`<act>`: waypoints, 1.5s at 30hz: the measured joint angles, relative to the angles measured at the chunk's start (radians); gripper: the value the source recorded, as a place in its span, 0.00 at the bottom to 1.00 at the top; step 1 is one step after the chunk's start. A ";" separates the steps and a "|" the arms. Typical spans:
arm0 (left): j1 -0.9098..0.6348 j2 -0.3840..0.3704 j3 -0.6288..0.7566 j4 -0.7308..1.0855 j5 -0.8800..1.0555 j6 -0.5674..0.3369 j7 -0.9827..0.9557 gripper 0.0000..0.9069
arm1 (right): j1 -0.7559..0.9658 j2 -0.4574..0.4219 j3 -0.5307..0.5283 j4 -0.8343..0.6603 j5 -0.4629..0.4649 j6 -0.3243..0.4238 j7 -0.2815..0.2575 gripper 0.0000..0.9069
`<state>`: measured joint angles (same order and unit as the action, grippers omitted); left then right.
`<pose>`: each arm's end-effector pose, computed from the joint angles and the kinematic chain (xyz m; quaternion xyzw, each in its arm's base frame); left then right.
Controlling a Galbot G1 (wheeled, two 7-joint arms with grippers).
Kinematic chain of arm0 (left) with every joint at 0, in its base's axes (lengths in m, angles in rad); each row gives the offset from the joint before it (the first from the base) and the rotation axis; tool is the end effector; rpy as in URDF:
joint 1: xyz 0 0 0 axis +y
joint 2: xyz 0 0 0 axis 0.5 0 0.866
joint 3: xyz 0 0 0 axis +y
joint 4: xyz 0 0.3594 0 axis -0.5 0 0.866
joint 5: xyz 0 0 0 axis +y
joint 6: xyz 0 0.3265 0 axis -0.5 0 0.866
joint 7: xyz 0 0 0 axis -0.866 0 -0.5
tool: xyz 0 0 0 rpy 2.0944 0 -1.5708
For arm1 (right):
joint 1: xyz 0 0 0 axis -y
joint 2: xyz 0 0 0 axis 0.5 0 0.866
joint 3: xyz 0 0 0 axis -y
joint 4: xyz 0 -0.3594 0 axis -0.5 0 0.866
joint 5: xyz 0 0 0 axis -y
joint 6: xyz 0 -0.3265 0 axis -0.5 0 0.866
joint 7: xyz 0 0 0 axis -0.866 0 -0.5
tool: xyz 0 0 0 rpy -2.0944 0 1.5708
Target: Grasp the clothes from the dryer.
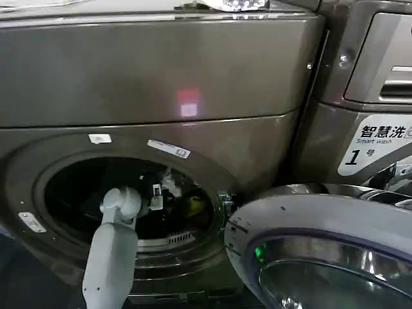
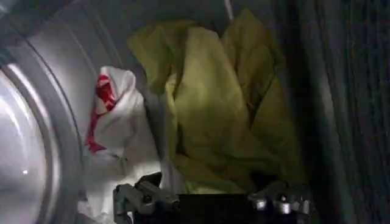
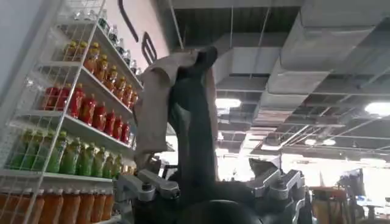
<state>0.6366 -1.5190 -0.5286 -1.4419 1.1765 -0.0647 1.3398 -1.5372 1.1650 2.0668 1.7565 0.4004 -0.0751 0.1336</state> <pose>0.4568 0.0224 -0.2382 -0.4477 -0.6734 -0.5338 0.2471 -0.0619 -0.4128 -0.1349 0.6364 0.7374 -0.1828 0.1338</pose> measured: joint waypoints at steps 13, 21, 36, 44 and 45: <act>-0.031 0.006 -0.003 0.087 -0.075 0.008 -0.009 0.04 | 0.000 -0.002 0.000 0.000 0.001 0.000 0.000 1.00; -0.052 0.007 -0.007 0.135 -0.115 0.008 -0.025 0.00 | -0.002 -0.001 0.001 0.000 0.002 0.000 0.000 1.00; -0.064 0.012 -0.014 0.177 -0.157 0.008 -0.038 0.00 | -0.006 0.002 0.001 0.000 0.003 0.001 0.000 1.00; -0.073 0.012 -0.015 0.167 -0.197 0.027 -0.086 0.00 | -0.005 0.001 0.001 -0.007 0.003 0.003 0.000 1.00; -0.075 0.012 -0.015 0.163 -0.205 0.033 -0.101 0.00 | -0.005 0.001 0.000 -0.007 0.003 0.003 0.000 1.00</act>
<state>0.5613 -1.5066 -0.5440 -1.2785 0.9714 -0.0320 1.2390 -1.5427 1.1663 2.0670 1.7496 0.4032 -0.0719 0.1341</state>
